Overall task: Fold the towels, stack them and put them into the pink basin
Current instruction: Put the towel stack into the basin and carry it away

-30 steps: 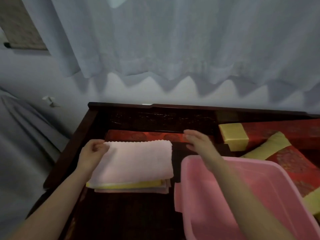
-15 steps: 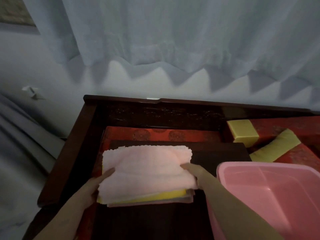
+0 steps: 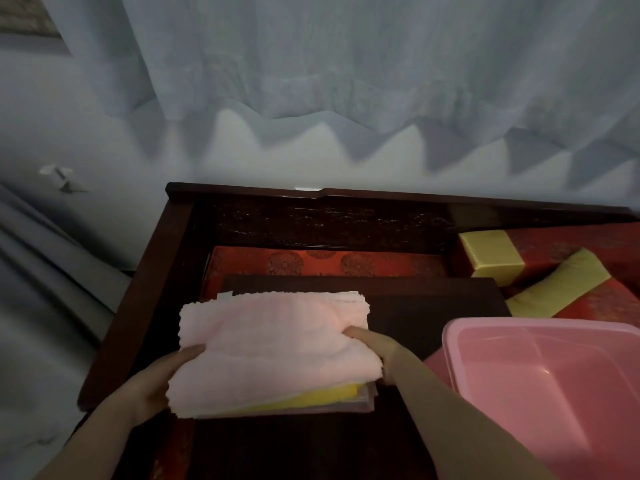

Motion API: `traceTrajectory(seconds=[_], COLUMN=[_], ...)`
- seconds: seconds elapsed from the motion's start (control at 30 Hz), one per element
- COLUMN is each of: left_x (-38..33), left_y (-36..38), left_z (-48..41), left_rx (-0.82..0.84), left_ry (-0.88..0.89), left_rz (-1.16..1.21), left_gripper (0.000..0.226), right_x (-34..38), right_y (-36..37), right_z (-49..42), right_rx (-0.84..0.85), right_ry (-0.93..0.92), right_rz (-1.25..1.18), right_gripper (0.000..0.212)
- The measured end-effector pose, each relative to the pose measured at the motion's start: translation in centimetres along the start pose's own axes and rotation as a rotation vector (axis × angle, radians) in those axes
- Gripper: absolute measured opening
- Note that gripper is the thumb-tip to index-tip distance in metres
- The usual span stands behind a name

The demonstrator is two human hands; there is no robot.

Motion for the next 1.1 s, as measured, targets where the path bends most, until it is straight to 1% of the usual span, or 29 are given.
traceTrajectory(seconds=[0.07,0.17,0.23,0.3,0.4,0.43,0.5,0.53,0.6,0.67,0.7,0.73,0.77,0.8,0.87,0.93,0.97,1.0,1.03,1.07,1.1], left_x=[0.2,0.5,0.2,-0.5,-2.8,-3.7,-5.9,-7.0,-9.3,-11.0,-11.7,-12.2,-12.4,-12.5,-11.7,-10.1,-9.3,-8.1,-7.3,-6.4,-5.5], left_y=[-0.5,-1.1,-1.3,-1.3,-0.2,0.3,1.8,2.5,4.9,7.9,10.3,12.3,14.7,17.1,21.8,27.1,29.2,31.9,33.8,35.6,37.3], left_z=[0.7,1.5,2.5,3.7,6.6,7.7,10.4,11.5,14.4,16.5,17.9,18.8,19.9,20.8,22.0,22.5,22.3,22.2,21.8,21.6,21.2], left_rx=[0.011,-0.004,-0.014,-0.03,-0.032,-0.024,-0.021,-0.02,-0.028,-0.006,0.017,0.041,0.057,0.069,0.078,0.089,0.087,0.082,0.077,0.071,0.065], left_ry=[-0.039,-0.081,-0.08,-0.045,0.018,0.042,0.113,0.148,0.223,0.276,0.304,0.323,0.343,0.357,0.365,0.357,0.353,0.336,0.325,0.309,0.285], left_rz=[-0.001,0.02,0.047,0.049,0.029,0.013,-0.031,-0.048,-0.08,-0.103,-0.111,-0.107,-0.102,-0.106,-0.114,-0.08,-0.075,-0.078,-0.087,-0.097,-0.103], left_gripper=[0.03,0.045,0.05,0.052,0.036,0.037,0.057,0.063,0.072,0.084,0.081,0.072,0.061,0.056,0.049,0.034,0.034,0.038,0.04,0.038,0.034], right_x=[-0.1,0.2,0.6,1.1,3.2,4.2,6.3,7.4,9.1,10.2,10.4,10.5,10.4,10.2,9.9,9.1,8.5,7.6,6.8,6.1,5.5], right_y=[0.8,1.9,2.5,3.2,3.8,3.6,2.6,1.9,-1.3,-5.1,-7.7,-9.9,-12.5,-14.8,-19.7,-25.3,-27.5,-30.2,-32.0,-33.9,-35.7], right_z=[0.2,0.8,1.7,3.1,5.7,6.6,9.5,11.0,14.6,17.7,19.5,21.0,22.4,23.7,25.9,27.4,27.9,28.5,28.6,28.6,28.6], right_rx=[0.027,0.1,0.157,0.199,0.235,0.238,0.27,0.296,0.326,0.315,0.308,0.31,0.298,0.29,0.263,0.229,0.222,0.205,0.19,0.164,0.131], right_ry=[-0.019,-0.054,-0.069,-0.066,-0.112,-0.147,-0.232,-0.27,-0.343,-0.399,-0.428,-0.452,-0.48,-0.509,-0.583,-0.621,-0.617,-0.61,-0.601,-0.587,-0.567], right_rz=[-0.05,-0.118,-0.118,-0.084,-0.03,-0.017,-0.028,-0.052,-0.071,-0.029,-0.009,0.001,0.012,0.013,-0.011,-0.034,-0.041,-0.04,-0.043,-0.041,-0.039], right_gripper=[0.019,0.017,0.025,0.036,0.04,0.039,0.033,0.032,0.042,0.064,0.077,0.085,0.087,0.083,0.067,0.049,0.044,0.046,0.052,0.058,0.056])
Point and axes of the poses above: each hand's wrist, its own z-axis away from the middle knuckle, its own y-axis out of the palm, x = y × z, the point moved 8 cm from there along -z, towards the middle knuckle, and after that the axes turned 11 degrees about -z, right-handed, at the moved point
